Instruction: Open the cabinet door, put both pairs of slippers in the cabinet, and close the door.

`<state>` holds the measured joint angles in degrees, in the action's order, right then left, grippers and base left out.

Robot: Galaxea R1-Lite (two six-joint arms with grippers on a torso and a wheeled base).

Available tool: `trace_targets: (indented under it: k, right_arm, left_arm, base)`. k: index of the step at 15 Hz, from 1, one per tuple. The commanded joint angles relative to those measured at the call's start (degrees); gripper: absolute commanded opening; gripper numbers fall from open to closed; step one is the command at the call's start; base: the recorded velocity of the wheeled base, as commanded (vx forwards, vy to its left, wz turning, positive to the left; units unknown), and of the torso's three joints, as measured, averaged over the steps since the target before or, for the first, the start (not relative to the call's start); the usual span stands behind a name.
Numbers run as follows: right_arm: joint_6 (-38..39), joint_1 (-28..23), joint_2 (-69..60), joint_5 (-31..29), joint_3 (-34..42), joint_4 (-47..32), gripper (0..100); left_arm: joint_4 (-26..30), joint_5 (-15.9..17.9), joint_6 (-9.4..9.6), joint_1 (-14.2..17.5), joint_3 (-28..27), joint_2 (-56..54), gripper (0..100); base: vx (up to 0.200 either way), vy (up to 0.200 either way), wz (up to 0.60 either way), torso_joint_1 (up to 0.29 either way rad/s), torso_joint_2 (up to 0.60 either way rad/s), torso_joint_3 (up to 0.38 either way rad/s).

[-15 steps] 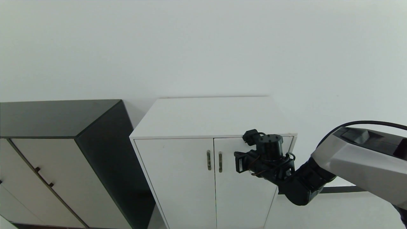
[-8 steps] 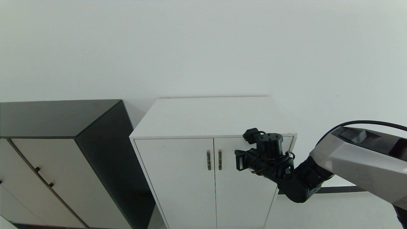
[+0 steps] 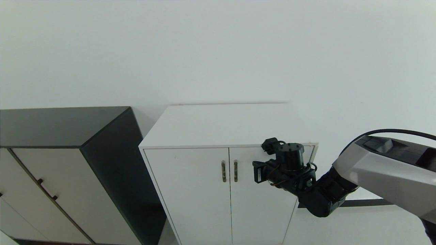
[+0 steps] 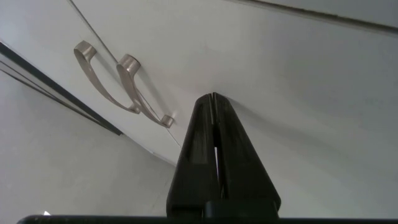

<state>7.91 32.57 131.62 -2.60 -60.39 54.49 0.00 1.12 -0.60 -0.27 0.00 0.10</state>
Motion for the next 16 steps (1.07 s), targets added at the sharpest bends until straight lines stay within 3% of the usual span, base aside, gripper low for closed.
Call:
trace_targets:
  k: [1,6,12,16]
  right_arm:
    - [0.0,0.0,-0.3,-0.1,0.5,0.1,0]
    - [0.0,0.1,-5.4,-0.4,6.0,0.6,0]
    - [-1.8,-1.0,-25.2,-1.4,32.3,7.2,0]
    - [-1.8,-6.6,-28.4,-12.2,42.5,13.2,0]
  left_arm:
    - [-0.1,0.0,-0.02,0.0,0.0,0.0,0]
    - [0.0,0.0,0.07,0.0,0.0,0.0,0]
    - [0.0,0.0,0.07,0.0,0.0,0.0,0]
    - [0.0,0.0,0.07,0.0,0.0,0.0,0]
  base:
    - [0.0,0.0,0.0,0.0,0.0,0.0]
    - [0.0,0.0,0.0,0.0,0.0,0.0]
    - [0.0,0.0,0.0,0.0,0.0,0.0]
    - [0.0,0.0,0.0,0.0,0.0,0.0]
